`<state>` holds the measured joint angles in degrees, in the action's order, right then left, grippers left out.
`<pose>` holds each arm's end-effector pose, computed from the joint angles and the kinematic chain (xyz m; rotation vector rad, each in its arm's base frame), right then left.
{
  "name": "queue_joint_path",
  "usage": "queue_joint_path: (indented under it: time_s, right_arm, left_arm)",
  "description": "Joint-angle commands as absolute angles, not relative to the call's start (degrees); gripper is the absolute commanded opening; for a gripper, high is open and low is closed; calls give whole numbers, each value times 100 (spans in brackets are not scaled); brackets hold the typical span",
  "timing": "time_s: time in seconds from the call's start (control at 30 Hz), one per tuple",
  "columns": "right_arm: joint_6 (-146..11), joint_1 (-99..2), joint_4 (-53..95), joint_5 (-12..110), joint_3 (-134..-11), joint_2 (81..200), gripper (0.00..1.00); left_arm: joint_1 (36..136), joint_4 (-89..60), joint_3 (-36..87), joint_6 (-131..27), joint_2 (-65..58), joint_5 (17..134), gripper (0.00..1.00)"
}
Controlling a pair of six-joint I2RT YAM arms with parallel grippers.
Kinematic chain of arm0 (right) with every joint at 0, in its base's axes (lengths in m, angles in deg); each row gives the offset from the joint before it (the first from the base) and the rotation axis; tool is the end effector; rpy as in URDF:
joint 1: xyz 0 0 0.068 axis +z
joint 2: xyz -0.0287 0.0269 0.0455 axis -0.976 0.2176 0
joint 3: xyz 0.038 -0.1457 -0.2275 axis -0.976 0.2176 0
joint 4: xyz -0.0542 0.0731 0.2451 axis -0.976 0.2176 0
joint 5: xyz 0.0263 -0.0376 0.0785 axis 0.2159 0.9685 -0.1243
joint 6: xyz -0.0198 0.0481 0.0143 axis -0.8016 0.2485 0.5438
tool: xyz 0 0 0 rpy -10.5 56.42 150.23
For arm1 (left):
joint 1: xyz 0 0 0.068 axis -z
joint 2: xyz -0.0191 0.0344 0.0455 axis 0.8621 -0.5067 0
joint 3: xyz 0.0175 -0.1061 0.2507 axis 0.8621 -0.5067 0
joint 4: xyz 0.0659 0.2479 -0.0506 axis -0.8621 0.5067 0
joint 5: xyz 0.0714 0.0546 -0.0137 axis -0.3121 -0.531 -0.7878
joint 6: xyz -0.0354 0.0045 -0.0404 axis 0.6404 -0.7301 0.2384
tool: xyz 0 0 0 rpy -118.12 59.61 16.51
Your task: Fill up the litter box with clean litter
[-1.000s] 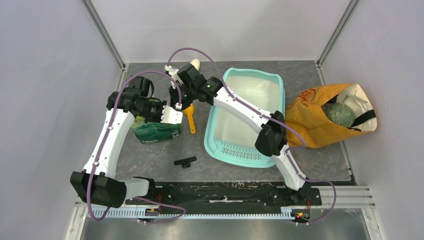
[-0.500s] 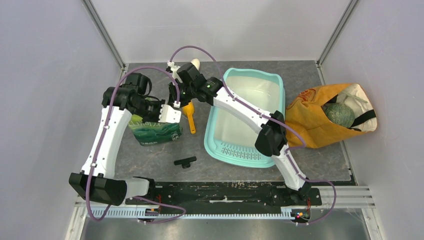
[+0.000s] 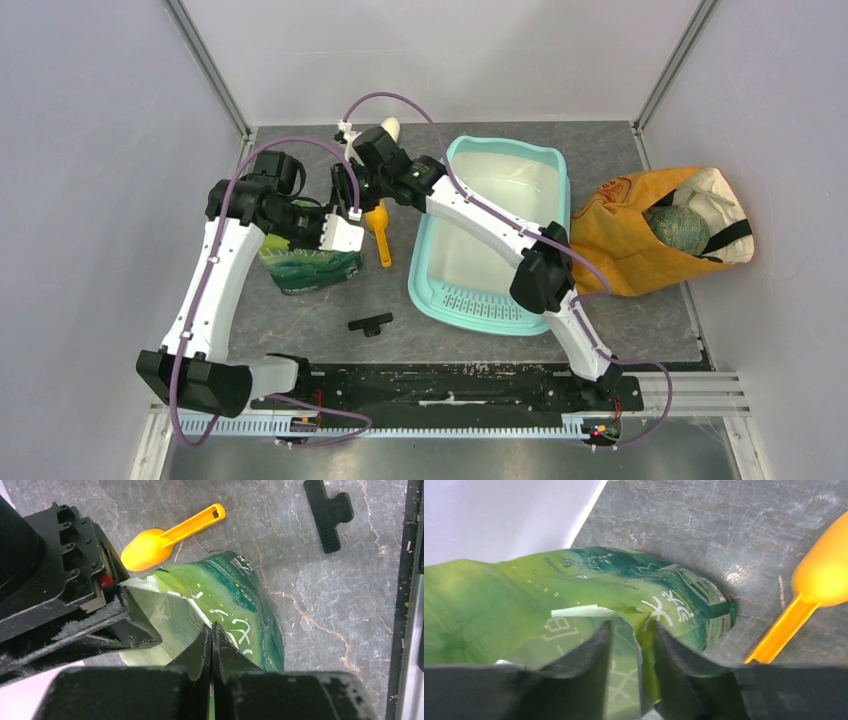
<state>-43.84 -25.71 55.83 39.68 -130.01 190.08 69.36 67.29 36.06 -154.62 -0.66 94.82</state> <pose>0.3166 0.4182 0.3258 -0.6146 2.2702 1.1030 0.2014 -0.0516 0.3679 2.0514 1.5384 -0.1791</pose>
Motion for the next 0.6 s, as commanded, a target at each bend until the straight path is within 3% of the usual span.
queue_joint_path:
  time_s: [0.0, 0.17, 0.5, 0.57]
  right_arm:
    - [-4569, -2487, 5578, 4171, -12909, 18424, 53]
    - [-4456, -2354, 6473, 5332, -13281, 18380, 67]
    - [-4059, -2206, 7230, 5999, -13211, 18492, 67]
    - [-4029, -2205, 7177, 5860, -13239, 18532, 60]
  left_arm:
    - [6993, 6224, 3559, -15359, 143, 9876, 2]
    - [6994, 6154, 3535, -15323, 182, 9904, 2]
    - [7043, 6073, 3453, -15375, 231, 9826, 2]
    - [7050, 6063, 3444, -15378, 237, 9833, 2]
